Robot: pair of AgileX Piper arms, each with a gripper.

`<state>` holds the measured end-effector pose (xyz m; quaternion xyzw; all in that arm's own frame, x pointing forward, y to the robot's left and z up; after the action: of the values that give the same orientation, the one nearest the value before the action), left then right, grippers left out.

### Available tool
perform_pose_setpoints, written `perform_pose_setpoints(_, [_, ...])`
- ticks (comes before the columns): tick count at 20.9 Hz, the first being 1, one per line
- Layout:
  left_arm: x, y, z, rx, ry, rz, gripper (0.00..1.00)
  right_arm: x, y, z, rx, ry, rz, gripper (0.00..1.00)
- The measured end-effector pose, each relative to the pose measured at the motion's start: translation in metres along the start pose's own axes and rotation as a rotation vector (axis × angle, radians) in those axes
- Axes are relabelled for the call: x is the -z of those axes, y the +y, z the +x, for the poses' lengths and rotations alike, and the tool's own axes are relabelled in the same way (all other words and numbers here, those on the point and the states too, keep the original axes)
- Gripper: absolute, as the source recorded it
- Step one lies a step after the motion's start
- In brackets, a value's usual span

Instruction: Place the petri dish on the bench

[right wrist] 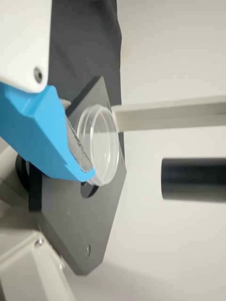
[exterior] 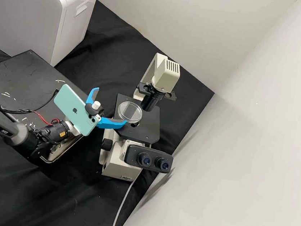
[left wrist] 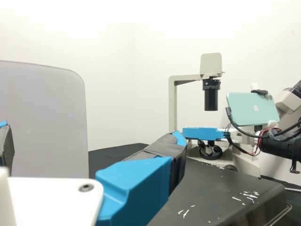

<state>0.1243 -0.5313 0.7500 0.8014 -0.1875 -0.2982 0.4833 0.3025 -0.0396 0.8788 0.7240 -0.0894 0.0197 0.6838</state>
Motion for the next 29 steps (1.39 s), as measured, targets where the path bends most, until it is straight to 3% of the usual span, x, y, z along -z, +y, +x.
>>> perform_pose_setpoints(3, [0.000,-0.0007,0.000,0.004,0.001,0.000,1.00,-0.004,0.006,0.003,-0.016,-0.012,0.020,1.00])
perform_pose_setpoints(11, [0.001,-0.0013,0.000,0.007,0.005,0.003,1.00,-0.011,0.015,0.018,-0.033,-0.039,0.014,1.00])
perform_pose_setpoints(16, [0.002,-0.0033,0.001,0.018,0.013,0.005,1.00,-0.015,0.017,0.032,-0.024,-0.057,0.011,1.00])
perform_pose_setpoints(29, [0.003,-0.0074,0.003,0.041,0.020,0.007,1.00,-0.026,0.012,0.069,-0.031,-0.109,-0.042,1.00])
